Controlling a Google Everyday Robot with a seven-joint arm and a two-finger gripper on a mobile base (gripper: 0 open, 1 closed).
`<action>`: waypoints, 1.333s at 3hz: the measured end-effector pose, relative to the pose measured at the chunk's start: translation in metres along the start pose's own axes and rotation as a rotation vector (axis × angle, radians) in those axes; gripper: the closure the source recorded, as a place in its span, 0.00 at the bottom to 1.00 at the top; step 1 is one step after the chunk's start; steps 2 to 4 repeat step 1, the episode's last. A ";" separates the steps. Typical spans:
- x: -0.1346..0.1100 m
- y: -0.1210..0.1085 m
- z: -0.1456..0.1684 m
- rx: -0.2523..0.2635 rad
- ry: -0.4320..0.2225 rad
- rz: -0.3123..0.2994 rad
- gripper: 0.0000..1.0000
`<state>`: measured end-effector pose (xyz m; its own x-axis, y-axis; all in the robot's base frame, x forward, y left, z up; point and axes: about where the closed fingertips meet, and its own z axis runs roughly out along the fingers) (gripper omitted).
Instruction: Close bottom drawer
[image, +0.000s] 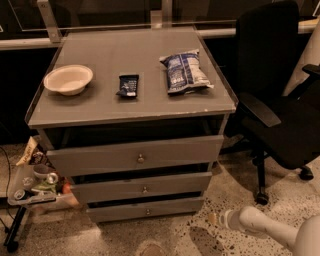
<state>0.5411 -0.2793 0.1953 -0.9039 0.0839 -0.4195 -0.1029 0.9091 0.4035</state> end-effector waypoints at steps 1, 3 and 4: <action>0.013 0.000 -0.002 0.003 0.025 0.020 0.81; 0.013 0.000 -0.002 0.003 0.025 0.020 0.81; 0.013 0.000 -0.002 0.003 0.025 0.020 0.81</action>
Offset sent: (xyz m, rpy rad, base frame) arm 0.0000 0.0000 0.0000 0.0000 0.0000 0.0000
